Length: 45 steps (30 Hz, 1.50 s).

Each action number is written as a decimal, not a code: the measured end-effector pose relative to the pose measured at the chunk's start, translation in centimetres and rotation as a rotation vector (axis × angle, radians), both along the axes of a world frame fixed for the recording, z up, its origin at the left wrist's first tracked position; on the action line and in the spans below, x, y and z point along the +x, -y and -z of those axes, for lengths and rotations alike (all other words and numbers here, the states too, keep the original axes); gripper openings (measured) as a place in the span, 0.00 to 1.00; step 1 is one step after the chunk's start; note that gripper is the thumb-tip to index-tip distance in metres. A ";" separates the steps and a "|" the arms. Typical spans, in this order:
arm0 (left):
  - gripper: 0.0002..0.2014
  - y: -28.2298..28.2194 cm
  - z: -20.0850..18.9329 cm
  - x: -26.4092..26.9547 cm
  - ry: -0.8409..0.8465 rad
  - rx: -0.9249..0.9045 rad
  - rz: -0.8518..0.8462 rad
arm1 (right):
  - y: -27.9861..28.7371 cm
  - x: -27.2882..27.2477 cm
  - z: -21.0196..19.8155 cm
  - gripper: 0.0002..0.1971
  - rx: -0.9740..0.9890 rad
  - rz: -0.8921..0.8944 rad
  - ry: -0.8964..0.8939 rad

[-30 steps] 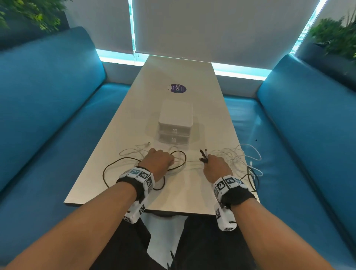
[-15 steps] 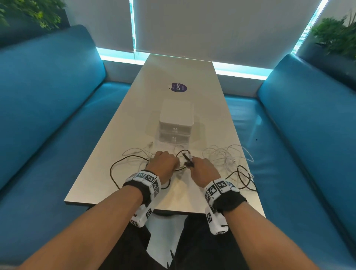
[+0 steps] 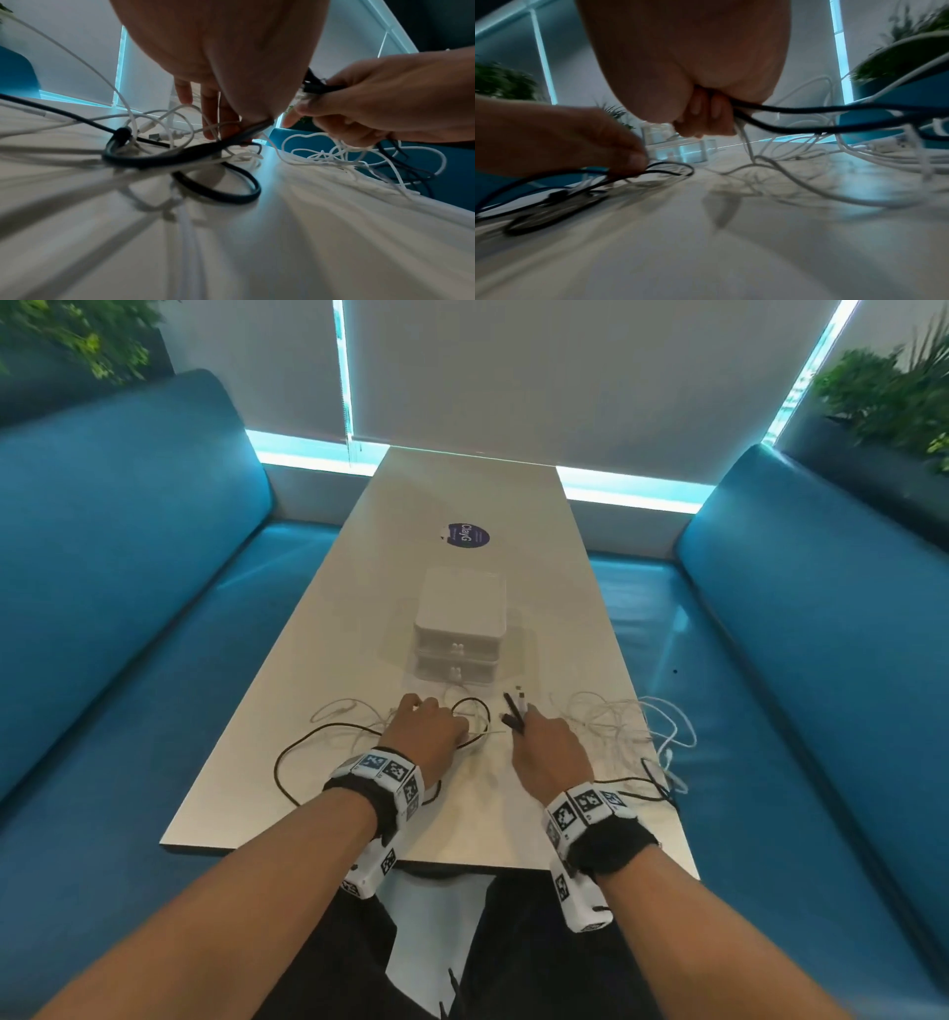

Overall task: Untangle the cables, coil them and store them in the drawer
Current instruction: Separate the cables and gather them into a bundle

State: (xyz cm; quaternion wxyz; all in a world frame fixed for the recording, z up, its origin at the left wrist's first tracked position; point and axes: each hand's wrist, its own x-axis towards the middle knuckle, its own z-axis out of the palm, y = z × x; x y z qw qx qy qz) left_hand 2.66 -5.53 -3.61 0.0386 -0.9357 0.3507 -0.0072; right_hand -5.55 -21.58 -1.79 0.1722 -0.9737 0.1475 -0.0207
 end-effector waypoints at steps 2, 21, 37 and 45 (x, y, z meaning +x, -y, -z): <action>0.13 0.6 -0.5 -0.6 0.040 -0.016 0.018 | -1.0 0.2 0.4 0.14 0.045 -0.095 -0.043; 0.11 0.5 -1.7 -0.5 0.024 0.029 0.062 | 0.6 -0.3 0.0 0.15 0.033 -0.006 -0.010; 0.18 -2.1 -1.4 0.7 -0.142 0.009 -0.024 | 2.8 -0.4 0.5 0.14 -0.009 0.166 -0.053; 0.16 -2.4 -0.5 0.4 -0.159 -0.014 0.006 | 3.4 -0.8 0.7 0.26 -0.127 0.122 -0.017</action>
